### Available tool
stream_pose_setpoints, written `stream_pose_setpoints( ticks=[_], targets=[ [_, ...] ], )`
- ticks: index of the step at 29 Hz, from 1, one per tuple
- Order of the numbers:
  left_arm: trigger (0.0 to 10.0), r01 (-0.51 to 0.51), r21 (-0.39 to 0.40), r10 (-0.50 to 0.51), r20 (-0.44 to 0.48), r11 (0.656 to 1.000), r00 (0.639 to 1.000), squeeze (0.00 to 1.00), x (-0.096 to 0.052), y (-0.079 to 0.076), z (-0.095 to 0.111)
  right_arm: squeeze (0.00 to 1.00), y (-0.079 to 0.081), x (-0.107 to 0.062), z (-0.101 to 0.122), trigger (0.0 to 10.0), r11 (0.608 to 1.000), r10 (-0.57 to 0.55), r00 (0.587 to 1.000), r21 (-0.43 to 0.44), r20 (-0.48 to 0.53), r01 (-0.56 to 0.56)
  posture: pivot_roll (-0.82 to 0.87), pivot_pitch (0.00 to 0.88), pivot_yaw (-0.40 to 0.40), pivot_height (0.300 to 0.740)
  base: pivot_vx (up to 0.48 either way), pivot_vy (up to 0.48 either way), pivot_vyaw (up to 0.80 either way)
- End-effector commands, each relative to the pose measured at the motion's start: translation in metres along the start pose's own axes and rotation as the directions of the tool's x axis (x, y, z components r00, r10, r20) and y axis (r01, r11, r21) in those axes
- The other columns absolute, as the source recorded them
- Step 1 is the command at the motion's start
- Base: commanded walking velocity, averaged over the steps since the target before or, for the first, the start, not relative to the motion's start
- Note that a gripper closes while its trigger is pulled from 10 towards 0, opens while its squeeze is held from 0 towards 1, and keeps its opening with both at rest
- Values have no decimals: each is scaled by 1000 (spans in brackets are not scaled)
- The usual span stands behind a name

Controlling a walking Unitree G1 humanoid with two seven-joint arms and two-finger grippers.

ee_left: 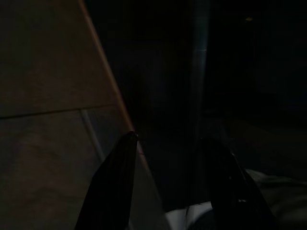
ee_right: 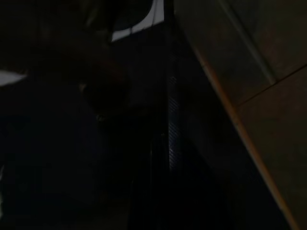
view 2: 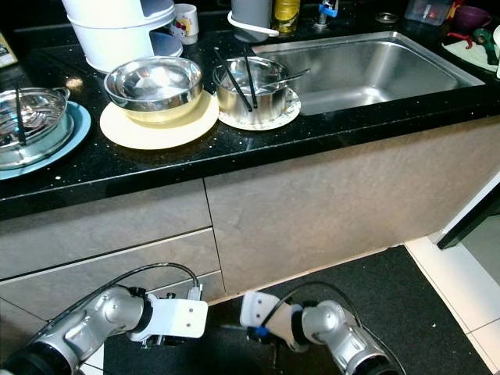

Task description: Kitchen organization

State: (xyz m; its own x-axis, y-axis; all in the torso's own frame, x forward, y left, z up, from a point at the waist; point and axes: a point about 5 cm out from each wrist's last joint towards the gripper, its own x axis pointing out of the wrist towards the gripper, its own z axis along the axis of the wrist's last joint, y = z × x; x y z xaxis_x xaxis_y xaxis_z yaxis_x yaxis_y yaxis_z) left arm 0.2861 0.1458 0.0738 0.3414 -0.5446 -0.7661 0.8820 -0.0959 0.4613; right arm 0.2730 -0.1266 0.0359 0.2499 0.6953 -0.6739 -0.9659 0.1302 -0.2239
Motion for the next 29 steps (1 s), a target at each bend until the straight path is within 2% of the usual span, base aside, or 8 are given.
stream_pose_setpoints(
  ticks=[1, 7, 12, 18, 26, 27, 28, 29],
  targets=[
    [10000, -4, 27, 4, -11, 1000, 1000, 0, 2, -3, -2, 0, 11, 3, -9, 0, 999, 39, 999, -6, -33, -39, -97, 249, -17, 740, 0, 0, 0],
    [10000, -72, 42, 73, -33, 997, 997, 0, 4, 4, -3, 0, 18, -3, -39, 0, 998, 47, 963, -37, -264, -59, -97, 249, -17, 740, 0, 0, 0],
    [10000, -153, -13, 151, -109, 988, 982, 0, 5, 10, -13, 0, 21, -9, -69, 0, 985, -16, 919, 154, -394, 83, -106, 245, -18, 740, 0, 0, 0],
    [10000, -242, -233, 209, -159, 942, 965, 0, 12, -7, -26, 0, 27, -8, -89, 0, 811, -208, 881, 428, -425, 399, -108, 243, -12, 740, 0, 0, 0],
    [10000, -295, -529, 277, -115, 796, 954, 0, 45, -45, 2, 0, 34, -8, -101, 0, 393, -422, 782, 685, -458, 613, -118, 238, -31, 740, 0, 0, 0],
    [10000, -323, -625, 310, -134, 711, 941, 0, 51, -50, 1, 0, 35, -8, -101, 0, 363, -445, 769, 693, -459, 623, -119, 237, -32, 740, 0, 0, 0],
    [10000, -323, -625, 310, -134, 711, 941, 0, 51, -50, 1, 0, 35, -8, -101, 0, 363, -445, 769, 693, -459, 623, -119, 237, -32, 740, 0, 0, 0],
    [10000, -362, -741, 337, -192, 566, 922, 0, 58, -58, -4, 0, 37, -8, -103, 0, 328, -467, 753, 700, -463, 634, -128, 232, -38, 740, 0, 0, 0]
  ],
)
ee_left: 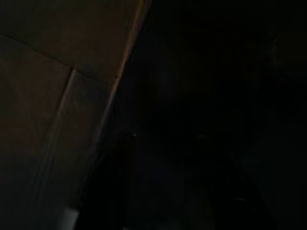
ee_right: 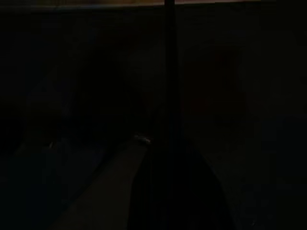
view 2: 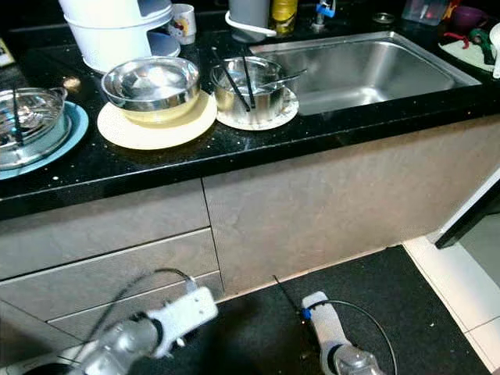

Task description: Kitchen organization

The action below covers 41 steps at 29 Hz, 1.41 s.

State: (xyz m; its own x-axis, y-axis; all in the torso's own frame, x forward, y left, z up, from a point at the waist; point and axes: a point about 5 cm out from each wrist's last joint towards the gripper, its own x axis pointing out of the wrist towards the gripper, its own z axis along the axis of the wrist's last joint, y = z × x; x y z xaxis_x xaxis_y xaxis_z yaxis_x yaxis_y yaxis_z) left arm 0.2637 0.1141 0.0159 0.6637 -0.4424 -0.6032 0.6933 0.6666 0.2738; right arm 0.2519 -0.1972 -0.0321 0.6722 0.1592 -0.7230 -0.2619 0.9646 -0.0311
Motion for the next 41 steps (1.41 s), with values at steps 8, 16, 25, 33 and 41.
stream_pose_setpoints(
  ticks=[8, 16, 25, 33, 41],
  targets=[
    [10000, -377, -461, 253, -310, 804, 917, 0, -2, -25, -71, 0, -2, -4, -25, 784, 980, -87, 996, 181, 23, 82, -104, 215, -72, 740, 0, 0, 0],
    [10000, -296, -496, 222, -205, 816, 953, 0, 0, -22, -67, 0, -2, -4, -25, 1961, 969, -112, 992, 227, 52, 98, -112, 228, -37, 740, 0, 0, 0],
    [10000, -316, -400, 292, -121, 860, 949, 0, -6, -9, -69, 0, 33, -4, -37, 10000, 974, 22, 988, 218, 154, -56, -61, 244, 13, 740, 0, 0, 0],
    [10000, -429, -527, 441, -111, 733, 890, 0, -24, 12, -87, 0, 47, -4, -46, 10000, 961, -13, 989, 276, 148, -29, -47, 260, 13, 740, 0, 0, 0],
    [10000, -538, -442, 496, -217, 718, 841, 0, -35, 20, -106, 0, 55, -4, -63, 10000, 952, -78, 996, 298, 41, 62, -25, 248, 15, 740, 0, 0, 0]
  ],
)
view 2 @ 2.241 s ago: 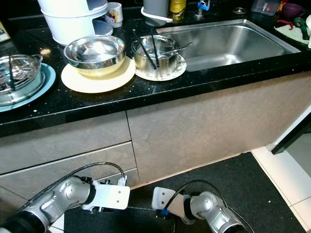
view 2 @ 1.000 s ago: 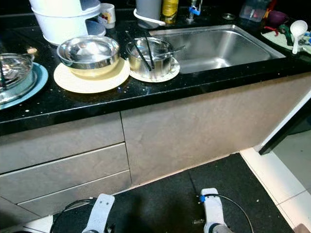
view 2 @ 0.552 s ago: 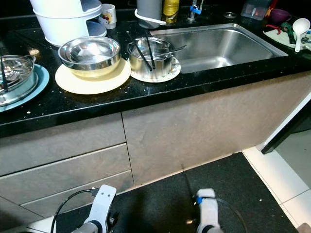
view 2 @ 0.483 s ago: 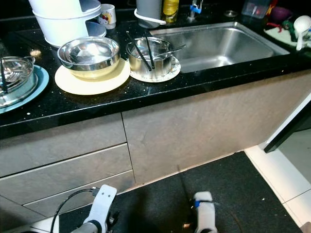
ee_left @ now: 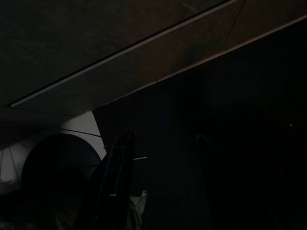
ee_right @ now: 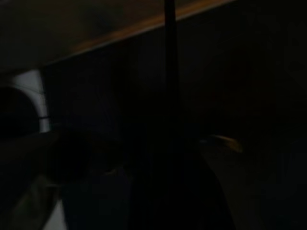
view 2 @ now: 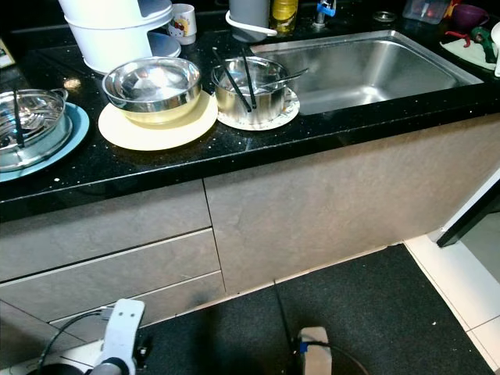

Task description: Kitchen organization

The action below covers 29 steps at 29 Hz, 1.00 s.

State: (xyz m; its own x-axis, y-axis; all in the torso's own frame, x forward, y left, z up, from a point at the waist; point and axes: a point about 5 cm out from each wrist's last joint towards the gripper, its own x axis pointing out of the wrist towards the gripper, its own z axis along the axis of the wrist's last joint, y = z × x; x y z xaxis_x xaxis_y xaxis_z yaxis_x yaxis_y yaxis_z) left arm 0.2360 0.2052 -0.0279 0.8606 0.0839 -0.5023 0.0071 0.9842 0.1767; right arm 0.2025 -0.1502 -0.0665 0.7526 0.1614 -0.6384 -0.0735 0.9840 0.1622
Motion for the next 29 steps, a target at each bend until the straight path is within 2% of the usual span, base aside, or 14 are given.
stream_pose_setpoints(
  ticks=[1, 2, 5, 7, 8, 9, 10, 13, 17, 19, 21, 22, 25, 29],
  targets=[
    [10000, 2, 17, -1, -38, 1000, 999, 0, -5, -1, -14, 0, -8, -5, -13, 10000, 997, -74, 996, 24, -56, 76, -25, 248, 15, 740, 0, 0, 0],
    [10000, 10, -12, -10, -33, 1000, 999, 0, -4, -2, -13, 0, -12, -5, -13, 10000, 990, -122, 990, 61, -63, 126, -43, 236, 11, 740, 0, 0, 0],
    [10000, 100, -20, -101, -59, 995, 993, 0, 0, -12, -13, 0, 7, -1, -7, 10000, 999, 17, 1000, 52, -16, -16, -60, 207, 22, 740, 0, 0, 0],
    [10000, 125, -15, -125, -79, 992, 989, 0, 1, -15, -14, 0, 10, 0, -8, 10000, 999, 39, 999, 24, -26, -38, -66, 203, 25, 740, 0, 0, 0],
    [10000, 144, -26, -146, -114, 989, 983, 0, -1, -21, -20, 0, 5, -2, -12, 10000, 1000, 16, 999, 6, -42, -16, -85, 168, 42, 740, 0, 0, 0],
    [10000, 144, -26, -146, -114, 989, 983, 0, -1, -21, -20, 0, 5, -2, -12, 10000, 1000, 16, 999, 6, -42, -16, -85, 168, 42, 740, 0, 0, 0],
    [10000, 128, -6, -127, -121, 992, 984, 0, -1, -21, -22, 0, 1, -3, -12, 10000, 1000, -11, 999, 16, -43, 11, -85, 168, 42, 740, 0, 0, 0],
    [10000, 71, 94, -66, -55, 993, 996, 0, -2, -20, -19, 0, -14, -5, -14, 10000, 991, -108, 992, 67, -60, 112, -105, 147, 46, 740, 0, 0, 0],
    [10000, 45, 87, -39, -69, 995, 997, 0, -2, -17, -21, 0, -17, -6, -14, 10000, 989, -117, 991, 88, -63, 122, -92, 139, 50, 740, 0, 0, 0],
    [10000, 53, 20, -50, -132, 998, 990, 0, -5, -21, -31, 0, -16, -5, -15, 10000, 994, -108, 990, -9, -90, 108, -95, 138, 48, 740, 0, 0, 0],
    [10000, 83, -8, -83, -147, 997, 986, 0, -6, -26, -33, 0, -18, -5, -15, 10000, 993, -112, 989, -41, -99, 108, -94, 130, 43, 740, 0, 0, 0],
    [10000, 120, 4, -119, -134, 993, 984, 0, -6, -31, -32, 0, -20, -6, -15, 10000, 992, -116, 988, -65, -101, 110, -81, 129, 33, 740, 0, 0, 0],
    [10000, 141, 48, -133, -129, 989, 983, 0, -5, -37, -30, 0, -25, -8, -17, 10000, 990, -115, 987, -92, -109, 105, -79, 128, 17, 740, 0, 0, 0],
    [10000, 118, 32, -113, -137, 992, 984, 0, -5, -36, -31, 0, -25, -8, -17, 10000, 987, -88, 989, -144, -115, 71, -96, 140, 5, 740, 0, 0, 0]
  ],
)
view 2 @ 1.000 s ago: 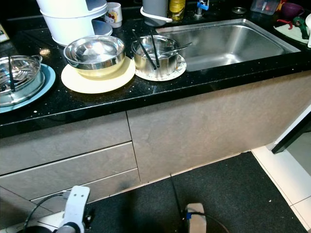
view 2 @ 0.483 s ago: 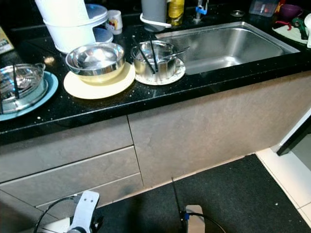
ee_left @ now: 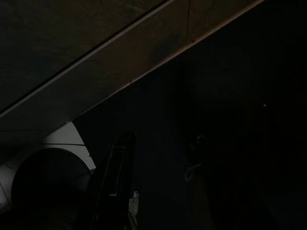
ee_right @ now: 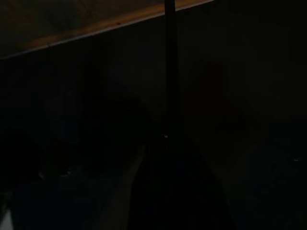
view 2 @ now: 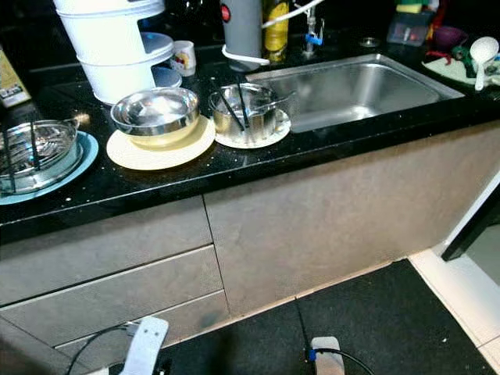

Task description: Kitchen organization

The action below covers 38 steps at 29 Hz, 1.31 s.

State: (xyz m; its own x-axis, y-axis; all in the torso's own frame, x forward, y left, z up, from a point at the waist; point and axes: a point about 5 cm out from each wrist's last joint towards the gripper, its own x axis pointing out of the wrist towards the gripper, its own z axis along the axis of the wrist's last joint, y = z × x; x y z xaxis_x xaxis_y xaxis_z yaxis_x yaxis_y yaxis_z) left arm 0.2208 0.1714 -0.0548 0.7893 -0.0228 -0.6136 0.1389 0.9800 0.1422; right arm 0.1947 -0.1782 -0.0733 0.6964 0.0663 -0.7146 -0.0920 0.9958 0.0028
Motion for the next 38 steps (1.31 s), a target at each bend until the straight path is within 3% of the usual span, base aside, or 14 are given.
stream_pose_setpoints(
  ticks=[1, 8, 15, 17, 19, 24, 31, 36, 38],
  targets=[
    [10000, -23, -19, 23, -19, 1000, 1000, 0, -3, 3, -7, 0, 1, -2, -7, 10000, 1000, 13, 1000, -16, -26, -13, -94, 145, -3, 740, 0, 0, 0],
    [10000, -64, -57, 64, 0, 996, 998, 0, -7, 8, -13, 0, 2, -3, -11, 10000, 997, 36, 998, -70, -54, -40, -66, 156, -35, 740, 0, 0, 0],
    [10000, -60, -66, 60, -5, 996, 998, 0, -4, 7, -9, 0, 6, -2, -10, 10000, 998, 54, 998, -36, -31, -55, -74, 166, -36, 740, 0, 0, 0],
    [10000, -124, -150, 123, -12, 981, 992, 0, -5, 11, -10, 0, 8, -2, -10, 10000, 997, 60, 998, -37, -34, -61, -67, 172, -38, 740, 0, 0, 0],
    [10000, -153, -174, 151, -24, 973, 988, 0, -6, 14, -12, 0, 8, -2, -12, 10000, 998, 53, 998, -16, -40, -54, -49, 174, -41, 740, 0, 0, 0],
    [10000, -88, -136, 91, 16, 987, 996, 0, -7, 11, -10, 0, 11, -2, -10, 10000, 998, 51, 999, 46, -19, -50, -30, 167, -40, 740, 0, 0, 0],
    [10000, -59, -140, 66, 46, 988, 997, 0, -8, 8, -10, 0, 14, -2, -12, 10000, 998, 58, 998, 40, -23, -57, -21, 174, -38, 740, 0, 0, 0],
    [10000, -66, -133, 69, 18, 989, 997, 0, -11, 7, -18, 0, 17, -1, -9, 10000, 997, 65, 998, 53, -6, -64, -17, 171, -40, 740, 0, 0, 0],
    [10000, -93, -187, 98, 22, 978, 995, 0, -11, 12, -17, 0, 21, 0, -8, 10000, 996, 67, 998, 54, -9, -66, -16, 184, -44, 740, 0, 0, 0]
  ],
)
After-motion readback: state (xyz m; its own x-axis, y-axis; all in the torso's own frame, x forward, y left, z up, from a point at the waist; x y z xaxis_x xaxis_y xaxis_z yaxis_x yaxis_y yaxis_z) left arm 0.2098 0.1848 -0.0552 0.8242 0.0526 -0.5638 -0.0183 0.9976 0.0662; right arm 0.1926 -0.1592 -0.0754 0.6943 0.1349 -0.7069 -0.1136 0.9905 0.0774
